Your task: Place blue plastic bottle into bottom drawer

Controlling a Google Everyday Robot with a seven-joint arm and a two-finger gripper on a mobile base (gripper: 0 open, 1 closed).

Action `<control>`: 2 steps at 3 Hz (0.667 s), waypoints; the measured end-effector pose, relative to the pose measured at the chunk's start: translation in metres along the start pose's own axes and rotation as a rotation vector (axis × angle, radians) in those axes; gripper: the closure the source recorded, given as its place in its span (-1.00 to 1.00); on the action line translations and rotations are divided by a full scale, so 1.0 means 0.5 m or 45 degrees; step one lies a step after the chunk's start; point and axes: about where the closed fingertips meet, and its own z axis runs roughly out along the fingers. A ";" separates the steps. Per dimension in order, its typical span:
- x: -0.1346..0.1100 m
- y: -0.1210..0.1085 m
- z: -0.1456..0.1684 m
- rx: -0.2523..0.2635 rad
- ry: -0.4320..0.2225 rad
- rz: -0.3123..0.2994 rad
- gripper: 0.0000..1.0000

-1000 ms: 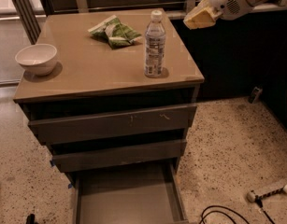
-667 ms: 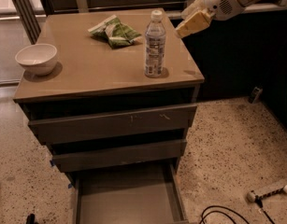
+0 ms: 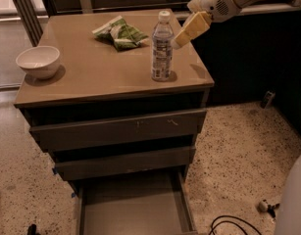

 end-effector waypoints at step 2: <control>-0.038 0.020 0.087 -0.130 -0.044 -0.010 -0.70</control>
Offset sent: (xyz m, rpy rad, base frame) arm 0.0140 0.0551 -0.0144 0.0606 0.0610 0.1124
